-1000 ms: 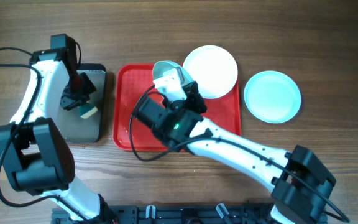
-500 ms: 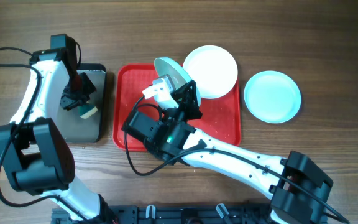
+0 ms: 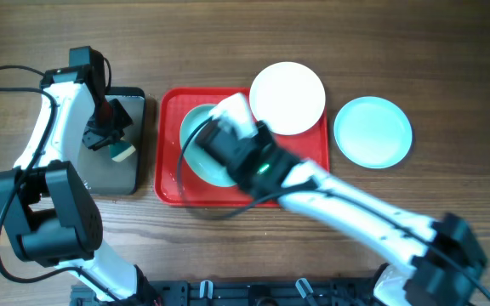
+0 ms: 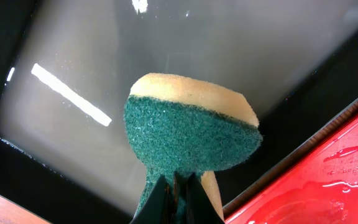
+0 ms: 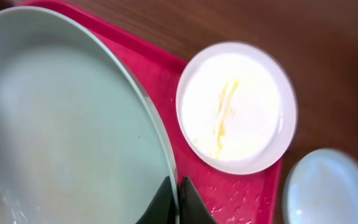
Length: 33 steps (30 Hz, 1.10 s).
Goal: Clean dirty plates on tray and stack at the side
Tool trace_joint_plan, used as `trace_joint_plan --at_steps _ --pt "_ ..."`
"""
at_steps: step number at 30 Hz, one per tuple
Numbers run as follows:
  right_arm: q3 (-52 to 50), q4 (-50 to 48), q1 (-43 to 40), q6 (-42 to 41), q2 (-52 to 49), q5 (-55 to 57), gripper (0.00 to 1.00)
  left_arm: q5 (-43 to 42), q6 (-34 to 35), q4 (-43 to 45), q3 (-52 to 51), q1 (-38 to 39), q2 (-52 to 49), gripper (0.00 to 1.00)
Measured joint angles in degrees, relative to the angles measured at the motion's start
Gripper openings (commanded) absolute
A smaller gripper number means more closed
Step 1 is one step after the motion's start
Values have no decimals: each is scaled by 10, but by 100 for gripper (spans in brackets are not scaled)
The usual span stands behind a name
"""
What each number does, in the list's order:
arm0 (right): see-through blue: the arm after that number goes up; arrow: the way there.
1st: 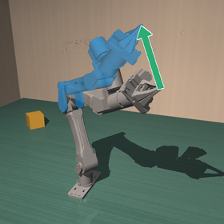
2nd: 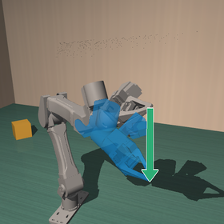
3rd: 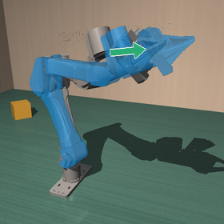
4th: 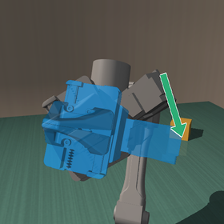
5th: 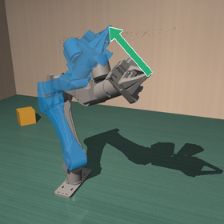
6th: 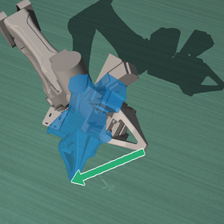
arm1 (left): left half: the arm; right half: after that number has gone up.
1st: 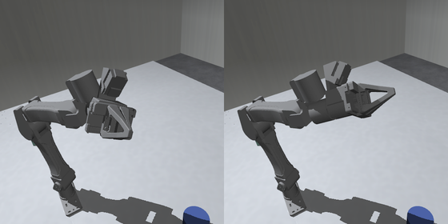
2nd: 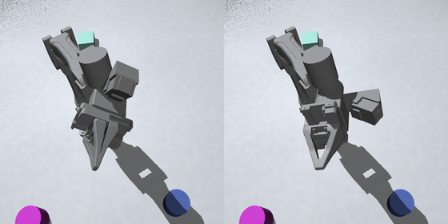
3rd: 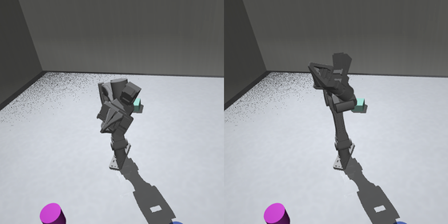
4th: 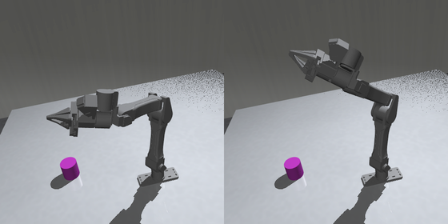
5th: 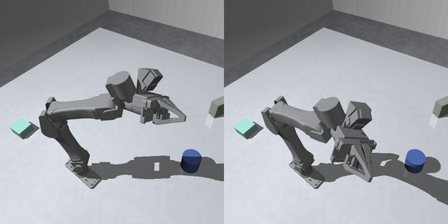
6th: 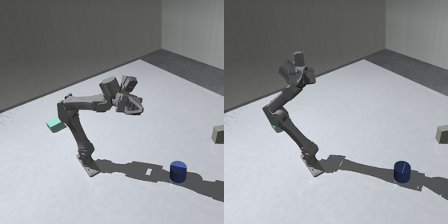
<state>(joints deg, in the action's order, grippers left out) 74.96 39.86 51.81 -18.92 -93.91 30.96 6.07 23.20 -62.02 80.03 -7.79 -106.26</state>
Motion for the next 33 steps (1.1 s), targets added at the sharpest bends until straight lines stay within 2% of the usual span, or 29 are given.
trace_joint_plan --at_steps 4,8,13,15,21,22,23,24,28,33 --pt "0 26 -172 -8 50 -187 4 -2 0 1 0 0 0 4" --pt "1 67 -390 -10 71 -346 4 -2 -2 2 0 0 0 4" --pt "1 108 -602 -7 68 -395 4 -2 -10 10 0 0 0 4" --pt "-6 107 -647 -3 60 -399 4 -2 -11 15 0 0 0 4" --pt "-73 97 -723 -3 0 -388 5 -2 -15 18 0 0 0 4" --pt "-78 95 -726 -3 -8 -386 16 -2 -15 19 0 0 0 4" --pt "-85 92 -728 -3 -21 -386 44 -2 -15 19 0 0 0 4" --pt "-88 85 -728 -1 -30 -386 56 -2 -15 19 0 0 0 4" --pt "-89 58 -728 6 -35 -407 62 -4 -15 19 0 0 0 4" --pt "-85 35 -710 37 -35 -507 59 -4 -15 21 0 0 0 4"
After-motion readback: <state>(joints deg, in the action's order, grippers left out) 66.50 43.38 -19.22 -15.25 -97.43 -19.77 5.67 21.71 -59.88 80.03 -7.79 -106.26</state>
